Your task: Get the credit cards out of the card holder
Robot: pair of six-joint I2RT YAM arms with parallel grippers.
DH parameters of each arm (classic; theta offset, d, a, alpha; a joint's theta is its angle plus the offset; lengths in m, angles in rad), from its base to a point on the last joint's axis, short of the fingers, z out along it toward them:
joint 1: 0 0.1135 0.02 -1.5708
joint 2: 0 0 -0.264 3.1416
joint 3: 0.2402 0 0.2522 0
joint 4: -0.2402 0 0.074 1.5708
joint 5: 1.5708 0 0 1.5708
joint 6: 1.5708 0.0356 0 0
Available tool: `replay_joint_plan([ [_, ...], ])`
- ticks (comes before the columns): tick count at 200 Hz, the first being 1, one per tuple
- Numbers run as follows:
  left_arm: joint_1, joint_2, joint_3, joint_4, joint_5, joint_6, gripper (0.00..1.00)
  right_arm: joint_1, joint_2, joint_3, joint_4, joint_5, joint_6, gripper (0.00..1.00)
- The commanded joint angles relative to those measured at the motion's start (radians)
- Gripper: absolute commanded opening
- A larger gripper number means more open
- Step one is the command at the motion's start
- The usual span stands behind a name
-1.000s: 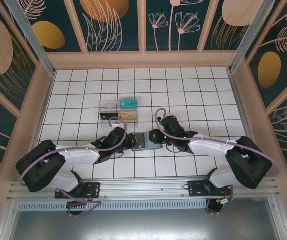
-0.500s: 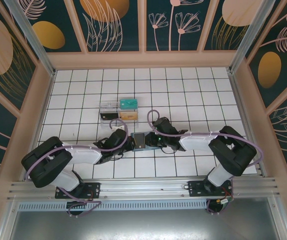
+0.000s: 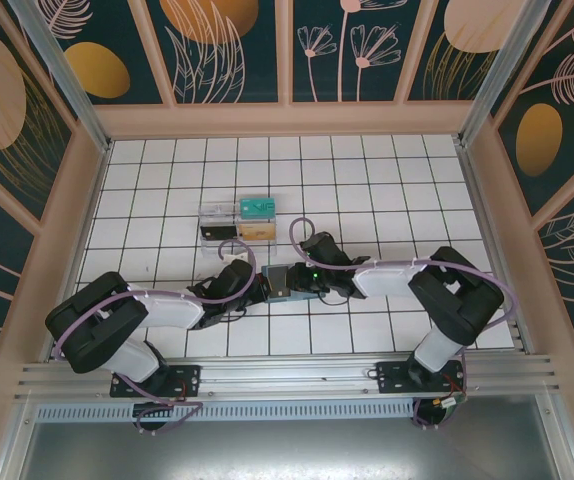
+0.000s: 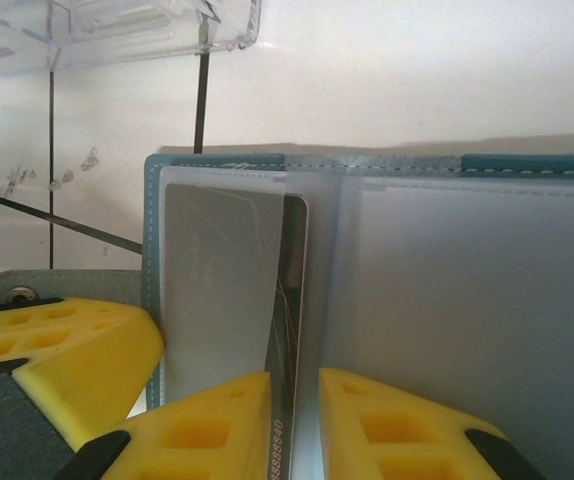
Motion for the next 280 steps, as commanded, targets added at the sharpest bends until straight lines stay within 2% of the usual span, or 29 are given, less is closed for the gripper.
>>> replay_joint_plan([
  [1,0.006,0.012,-0.016,0.002,-0.002,-0.006,0.0,0.005,0.022,0.021,0.003,-0.023,0.025,0.2],
  [65,0.006,0.041,-0.006,0.021,0.024,-0.01,0.0,0.005,0.027,0.018,0.046,-0.068,0.028,0.16],
  [109,0.007,0.029,-0.006,-0.01,0.007,-0.012,0.0,-0.001,0.002,0.0,0.035,-0.037,0.033,0.0],
  [202,0.006,0.029,0.003,-0.093,-0.043,-0.02,0.0,-0.087,-0.143,-0.122,0.034,-0.015,0.042,0.0],
  [230,0.006,0.011,0.012,-0.102,-0.041,-0.01,0.0,-0.124,-0.233,-0.159,0.031,-0.019,0.02,0.0],
  [280,0.006,-0.093,0.063,-0.152,-0.043,0.026,0.0,-0.172,-0.42,-0.141,-0.083,-0.002,-0.103,0.0],
])
